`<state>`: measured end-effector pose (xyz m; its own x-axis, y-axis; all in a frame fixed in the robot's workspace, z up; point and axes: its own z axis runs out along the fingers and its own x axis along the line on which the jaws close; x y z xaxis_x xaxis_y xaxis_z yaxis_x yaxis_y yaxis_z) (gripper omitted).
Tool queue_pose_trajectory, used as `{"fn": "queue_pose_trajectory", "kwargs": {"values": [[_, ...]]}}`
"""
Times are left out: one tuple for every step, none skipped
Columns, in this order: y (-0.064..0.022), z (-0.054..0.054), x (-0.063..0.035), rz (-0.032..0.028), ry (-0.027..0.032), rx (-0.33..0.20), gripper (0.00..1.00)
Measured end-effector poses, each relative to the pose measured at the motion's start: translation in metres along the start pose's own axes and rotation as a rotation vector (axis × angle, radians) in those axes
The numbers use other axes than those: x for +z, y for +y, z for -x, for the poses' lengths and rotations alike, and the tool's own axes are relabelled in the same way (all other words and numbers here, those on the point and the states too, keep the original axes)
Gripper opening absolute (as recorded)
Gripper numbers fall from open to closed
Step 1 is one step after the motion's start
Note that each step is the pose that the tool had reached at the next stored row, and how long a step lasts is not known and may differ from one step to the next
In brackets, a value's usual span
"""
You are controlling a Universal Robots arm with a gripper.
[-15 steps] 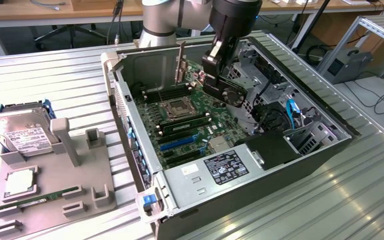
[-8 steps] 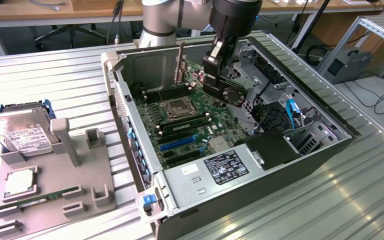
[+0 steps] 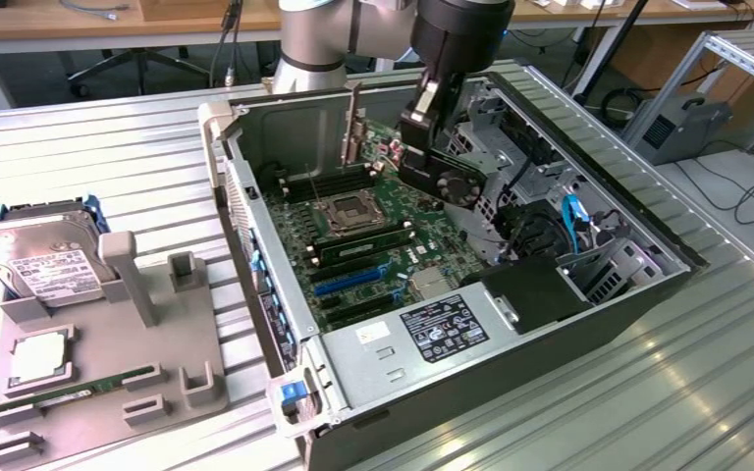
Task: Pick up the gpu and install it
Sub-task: 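Insert the gpu into the slot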
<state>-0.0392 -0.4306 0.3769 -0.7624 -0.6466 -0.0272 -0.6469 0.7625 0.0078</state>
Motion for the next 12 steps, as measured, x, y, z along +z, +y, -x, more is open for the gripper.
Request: {"fn": "queue_pose_trajectory", "kwargs": {"values": [[0.0000,0.0000,0.0000,0.0001,0.0000,-0.004,0.26],[0.0000,0.0000,0.0000,0.0002,0.0000,-0.008,0.26],[0.0000,0.0000,0.0000,0.0003,0.0001,-0.011,0.26],[0.0000,0.0000,0.0000,0.0004,0.0001,-0.015,0.26],[0.0000,0.0000,0.0000,0.0005,0.0001,-0.019,0.26],[0.0000,0.0000,0.0000,0.0006,0.0002,-0.022,0.26],[0.0000,0.0000,0.0000,0.0007,0.0002,-0.026,0.26],[0.0000,0.0000,0.0000,0.0008,0.0002,-0.030,0.26],[0.0000,0.0000,0.0000,0.0009,0.0003,-0.035,0.26],[0.0000,0.0000,0.0000,0.0010,0.0003,-0.039,0.26],[0.0000,0.0000,0.0000,0.0012,0.0003,-0.043,0.26],[0.0000,0.0000,0.0000,0.0012,0.0004,-0.046,0.26]]}}
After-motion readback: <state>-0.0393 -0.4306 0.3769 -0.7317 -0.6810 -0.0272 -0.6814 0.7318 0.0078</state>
